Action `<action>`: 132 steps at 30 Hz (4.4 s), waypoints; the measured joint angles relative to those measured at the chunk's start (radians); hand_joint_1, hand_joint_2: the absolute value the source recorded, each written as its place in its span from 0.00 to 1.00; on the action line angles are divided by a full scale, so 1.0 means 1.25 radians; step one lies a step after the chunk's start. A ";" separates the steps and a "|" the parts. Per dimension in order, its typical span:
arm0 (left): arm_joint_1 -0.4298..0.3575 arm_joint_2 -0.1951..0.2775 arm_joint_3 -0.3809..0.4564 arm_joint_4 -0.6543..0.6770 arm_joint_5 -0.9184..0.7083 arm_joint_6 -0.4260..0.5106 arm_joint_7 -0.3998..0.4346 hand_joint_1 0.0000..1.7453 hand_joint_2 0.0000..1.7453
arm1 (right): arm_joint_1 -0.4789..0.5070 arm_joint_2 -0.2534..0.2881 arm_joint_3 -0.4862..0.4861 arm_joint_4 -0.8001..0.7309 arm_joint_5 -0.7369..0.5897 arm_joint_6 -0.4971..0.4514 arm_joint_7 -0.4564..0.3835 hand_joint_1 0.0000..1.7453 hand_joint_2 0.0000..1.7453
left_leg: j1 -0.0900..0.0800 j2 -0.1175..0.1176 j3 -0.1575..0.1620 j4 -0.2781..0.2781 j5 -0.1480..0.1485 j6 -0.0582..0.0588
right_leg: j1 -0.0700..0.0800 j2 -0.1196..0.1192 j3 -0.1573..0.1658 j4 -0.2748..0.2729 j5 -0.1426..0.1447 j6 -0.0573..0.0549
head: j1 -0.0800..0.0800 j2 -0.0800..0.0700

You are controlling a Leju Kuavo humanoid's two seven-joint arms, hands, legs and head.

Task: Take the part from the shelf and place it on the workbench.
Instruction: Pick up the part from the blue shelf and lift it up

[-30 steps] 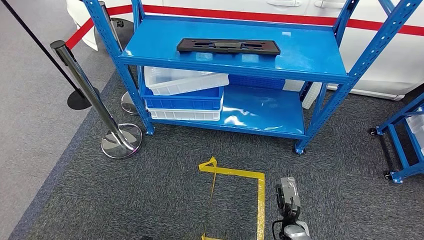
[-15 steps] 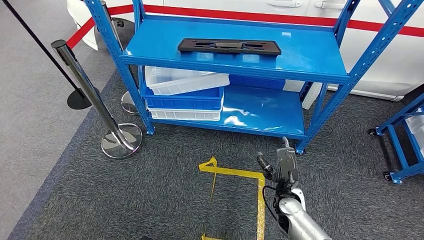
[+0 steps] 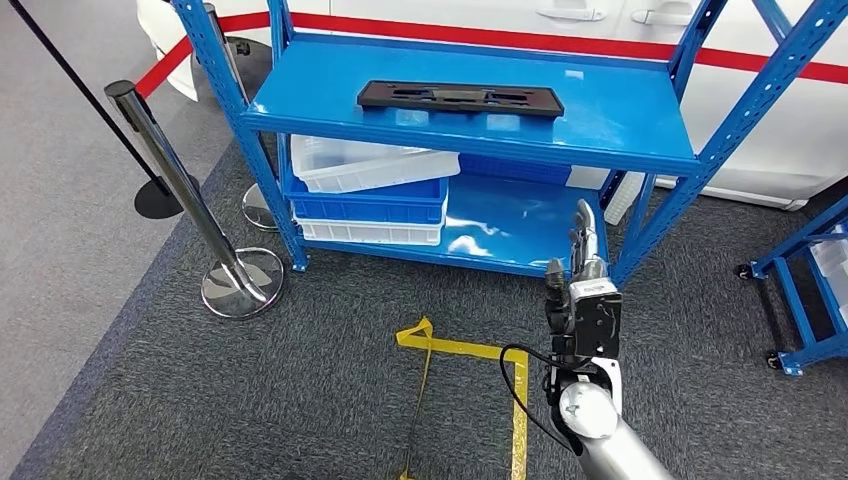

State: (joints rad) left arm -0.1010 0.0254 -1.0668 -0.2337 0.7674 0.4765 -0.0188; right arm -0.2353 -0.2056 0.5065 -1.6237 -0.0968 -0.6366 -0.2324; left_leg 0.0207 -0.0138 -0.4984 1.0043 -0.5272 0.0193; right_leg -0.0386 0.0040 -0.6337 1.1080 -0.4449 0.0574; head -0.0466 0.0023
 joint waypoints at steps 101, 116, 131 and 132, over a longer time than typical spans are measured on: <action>-0.049 0.028 -0.106 0.010 -0.012 -0.019 0.011 0.00 0.00 | -0.080 -0.017 0.185 -0.294 0.118 0.080 0.091 0.00 0.00 | -0.015 0.005 -0.115 0.160 -0.054 -0.014 | 0.023 -0.002 0.029 -0.062 -0.005 -0.063 | -0.010 0.000; -0.019 0.023 -0.105 0.010 0.005 -0.023 -0.018 0.00 0.00 | -0.096 -0.013 0.192 -0.264 0.031 0.163 0.033 0.00 0.00 | -0.018 0.004 -0.065 0.005 0.048 0.025 | 0.022 0.002 0.010 0.065 -0.093 -0.029 | -0.006 0.000; -0.013 0.017 -0.105 0.011 -0.003 -0.038 -0.017 0.00 0.00 | -0.106 -0.007 0.192 -0.210 -0.002 0.215 0.005 0.00 0.00 | -0.017 0.005 -0.053 0.120 -0.040 -0.008 | 0.030 -0.002 0.037 -0.070 -0.003 -0.069 | -0.011 0.000; -0.013 0.017 -0.105 0.011 -0.003 -0.038 -0.017 0.00 0.00 | -0.106 -0.007 0.192 -0.208 -0.003 0.216 0.005 0.00 0.00 | -0.015 0.005 -0.082 0.170 -0.057 -0.012 | 0.030 -0.002 0.041 -0.070 -0.007 -0.070 | -0.012 0.000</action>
State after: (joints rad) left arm -0.1178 0.0466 -1.1982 -0.2205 0.7633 0.4288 -0.0398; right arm -0.3683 -0.2145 0.7462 -1.8843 -0.1007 -0.3672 -0.2258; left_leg 0.0021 -0.0073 -0.6014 1.2171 -0.5983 0.0044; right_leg -0.0009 0.0017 -0.5828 1.0206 -0.4537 -0.0305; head -0.0610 0.0023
